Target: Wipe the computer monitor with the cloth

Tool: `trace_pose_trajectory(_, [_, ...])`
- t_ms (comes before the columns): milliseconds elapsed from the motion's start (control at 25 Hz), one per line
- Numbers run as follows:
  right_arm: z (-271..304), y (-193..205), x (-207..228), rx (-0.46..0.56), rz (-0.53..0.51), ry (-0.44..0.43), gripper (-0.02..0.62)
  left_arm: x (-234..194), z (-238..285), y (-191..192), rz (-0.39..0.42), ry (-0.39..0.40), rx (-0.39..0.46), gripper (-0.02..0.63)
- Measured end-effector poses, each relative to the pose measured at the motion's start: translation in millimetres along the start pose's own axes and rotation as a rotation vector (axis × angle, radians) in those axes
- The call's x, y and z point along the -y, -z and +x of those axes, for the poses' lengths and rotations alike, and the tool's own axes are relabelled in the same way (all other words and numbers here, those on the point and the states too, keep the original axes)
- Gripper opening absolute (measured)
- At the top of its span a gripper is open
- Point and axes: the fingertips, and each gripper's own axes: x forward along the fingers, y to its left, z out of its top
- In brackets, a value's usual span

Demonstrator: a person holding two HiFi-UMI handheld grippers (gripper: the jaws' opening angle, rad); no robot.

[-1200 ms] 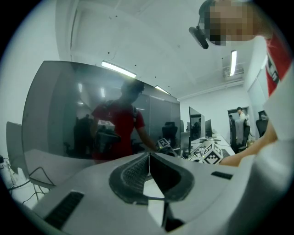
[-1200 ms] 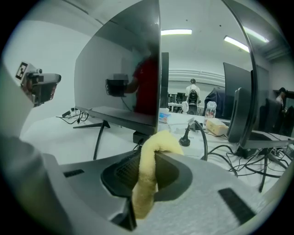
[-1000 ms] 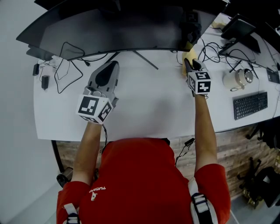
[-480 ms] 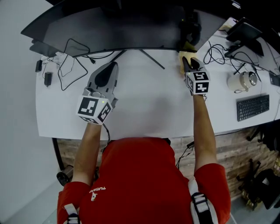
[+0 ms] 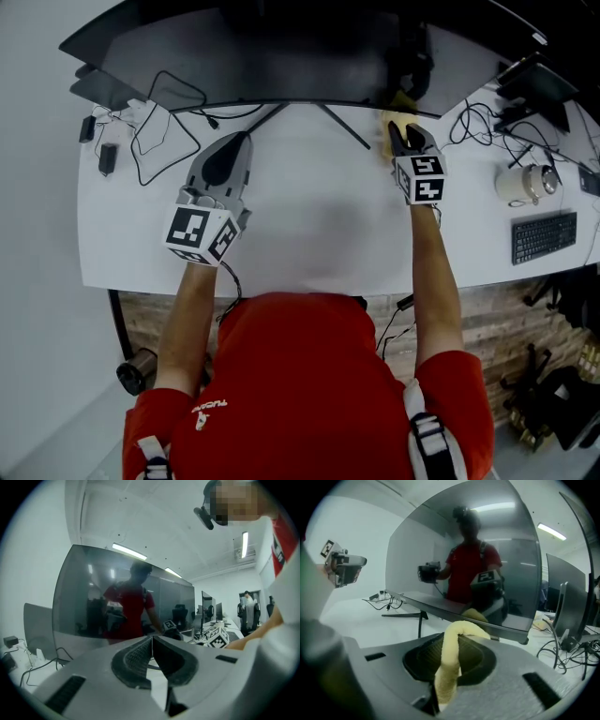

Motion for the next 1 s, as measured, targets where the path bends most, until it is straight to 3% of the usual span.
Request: trace_pose_trajectory(1000, [61.6, -53.2, -146.7, 0.032, -0.027, -0.088, 0.06, -110.6, -79.8, 7.6, -0.038, -0.079, 0.02, 0.011])
